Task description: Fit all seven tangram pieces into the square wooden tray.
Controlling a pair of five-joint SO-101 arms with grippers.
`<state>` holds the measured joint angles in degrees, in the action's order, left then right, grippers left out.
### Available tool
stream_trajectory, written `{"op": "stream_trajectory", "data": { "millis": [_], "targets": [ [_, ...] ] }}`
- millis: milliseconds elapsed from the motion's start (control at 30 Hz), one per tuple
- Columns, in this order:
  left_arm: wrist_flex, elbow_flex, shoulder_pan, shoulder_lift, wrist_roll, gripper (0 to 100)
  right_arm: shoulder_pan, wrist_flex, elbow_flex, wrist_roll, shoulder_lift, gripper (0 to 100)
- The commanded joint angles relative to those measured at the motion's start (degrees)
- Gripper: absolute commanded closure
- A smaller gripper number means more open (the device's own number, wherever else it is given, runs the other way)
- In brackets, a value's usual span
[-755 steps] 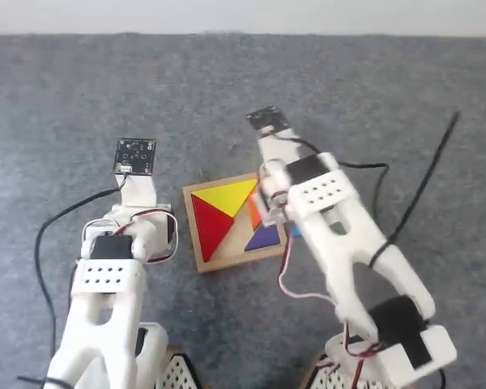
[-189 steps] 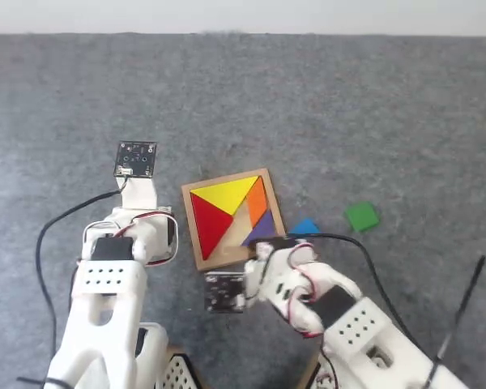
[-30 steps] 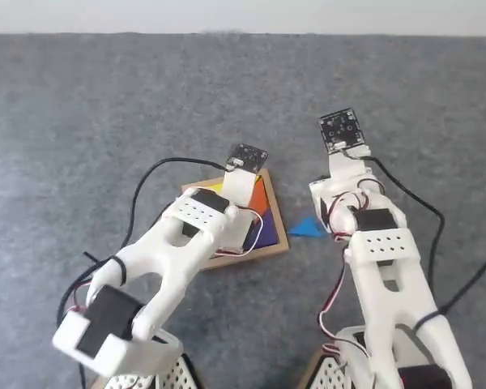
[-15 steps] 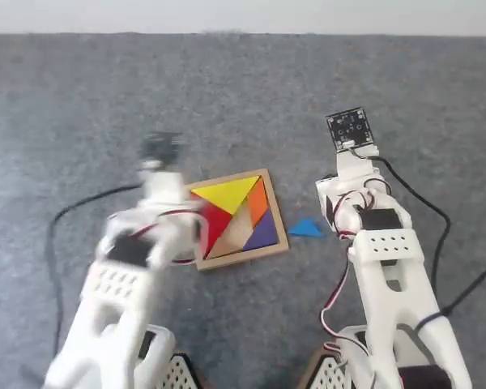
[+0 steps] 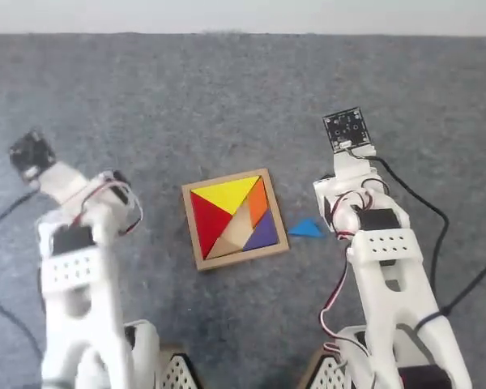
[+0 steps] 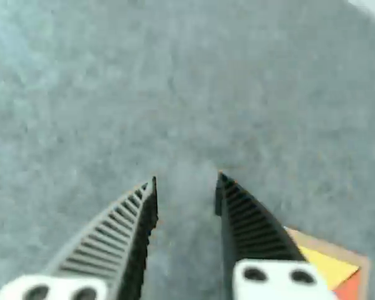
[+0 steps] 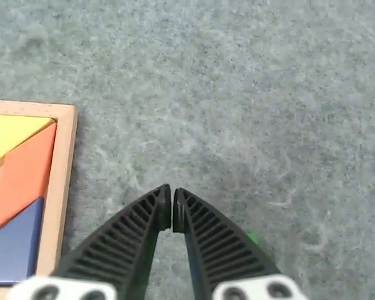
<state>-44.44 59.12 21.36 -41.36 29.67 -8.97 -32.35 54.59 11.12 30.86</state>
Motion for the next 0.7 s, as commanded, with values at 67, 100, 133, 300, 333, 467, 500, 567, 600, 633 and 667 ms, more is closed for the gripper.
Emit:
{"op": "stream_trajectory", "data": {
  "millis": [67,100,133,300,333,467,500,567,600,633,667],
  "targets": [
    [-14.1,-17.1,-9.8,18.1,-1.1,72,-0.6,0.6,-1.1,1.6,0.4,98.3],
    [-15.4,-18.7,-11.6,18.8,-2.5,72,-0.6,0.6,-1.1,1.6,0.4,98.3],
    [-16.3,-19.8,-13.4,18.9,-4.0,72,-0.6,0.6,-1.1,1.6,0.4,98.3],
    [-14.9,-21.1,-24.1,18.6,-10.7,72,1.5,0.9,-1.3,1.6,0.4,98.3],
    [-11.3,-19.9,-26.2,19.8,-11.3,72,2.2,0.7,-2.2,1.1,0.4,98.3],
    [-9.7,-21.4,-36.0,28.3,-12.8,74,2.6,0.7,-2.5,1.1,-0.1,98.3],
    [-9.9,-23.0,-38.0,31.3,-12.7,74,2.6,0.7,-2.5,1.1,-0.1,98.3],
    [-9.7,-26.8,-38.8,37.4,-12.7,74,2.6,0.7,-2.5,1.1,-0.1,98.3],
    [-9.9,-29.1,-38.2,40.4,-12.8,74,2.6,0.7,-2.5,1.1,-0.1,98.3],
    [-10.1,-31.3,-37.5,43.0,-13.0,74,2.6,0.7,-2.5,1.1,-0.1,98.3],
    [-10.7,-33.4,-36.9,45.4,-13.0,74,2.7,0.7,-2.5,1.1,-0.1,98.3]
  ]
}}
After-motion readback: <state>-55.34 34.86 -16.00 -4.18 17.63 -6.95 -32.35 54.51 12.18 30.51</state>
